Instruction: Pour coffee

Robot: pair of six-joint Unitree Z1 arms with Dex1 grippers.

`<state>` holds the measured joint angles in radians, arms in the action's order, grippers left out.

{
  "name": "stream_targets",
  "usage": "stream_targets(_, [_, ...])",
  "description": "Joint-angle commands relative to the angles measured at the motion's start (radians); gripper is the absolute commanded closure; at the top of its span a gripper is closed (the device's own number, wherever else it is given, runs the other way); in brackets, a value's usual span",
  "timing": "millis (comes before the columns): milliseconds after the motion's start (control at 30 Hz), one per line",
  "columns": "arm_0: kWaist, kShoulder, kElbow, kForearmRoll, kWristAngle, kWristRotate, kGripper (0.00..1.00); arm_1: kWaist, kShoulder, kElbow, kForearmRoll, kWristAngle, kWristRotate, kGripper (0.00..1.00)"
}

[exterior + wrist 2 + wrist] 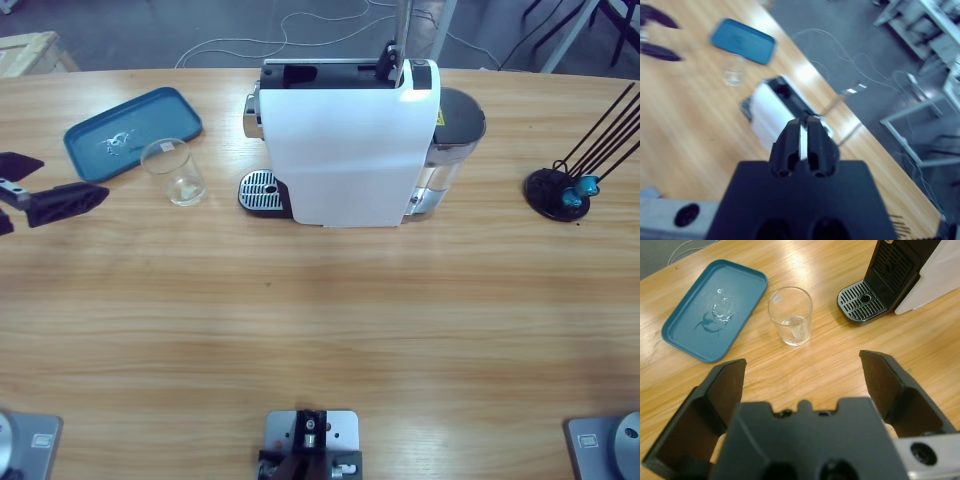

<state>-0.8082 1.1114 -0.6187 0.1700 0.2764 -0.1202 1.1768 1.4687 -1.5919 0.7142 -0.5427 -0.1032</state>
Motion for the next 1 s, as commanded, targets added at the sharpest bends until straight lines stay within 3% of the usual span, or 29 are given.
stream_targets(33, [-0.005, 0.024, 0.03, -0.012, -0.008, 0.001, 0.027, -0.127, 0.081, 0.103, -0.145, -0.057, 0.004, 1.0])
stream_targets(200, [-0.005, 0.023, 0.03, -0.012, -0.008, 0.001, 0.027, -0.19, 0.193, 0.124, -0.262, -0.13, 0.007, 1.0])
stream_targets(400, [-0.005, 0.022, 0.03, -0.012, -0.008, 0.001, 0.027, -0.193, 0.273, 0.113, -0.299, -0.173, 0.009, 1.0])
stream_targets(733, [-0.005, 0.024, 0.028, -0.014, -0.009, 0.002, 0.027, -0.191, 0.366, 0.036, -0.299, -0.169, -0.014, 1.0])
stream_targets(1000, [-0.005, 0.028, 0.029, -0.012, -0.009, 0.002, 0.027, -0.1, 0.461, -0.065, -0.275, -0.161, 0.002, 1.0])
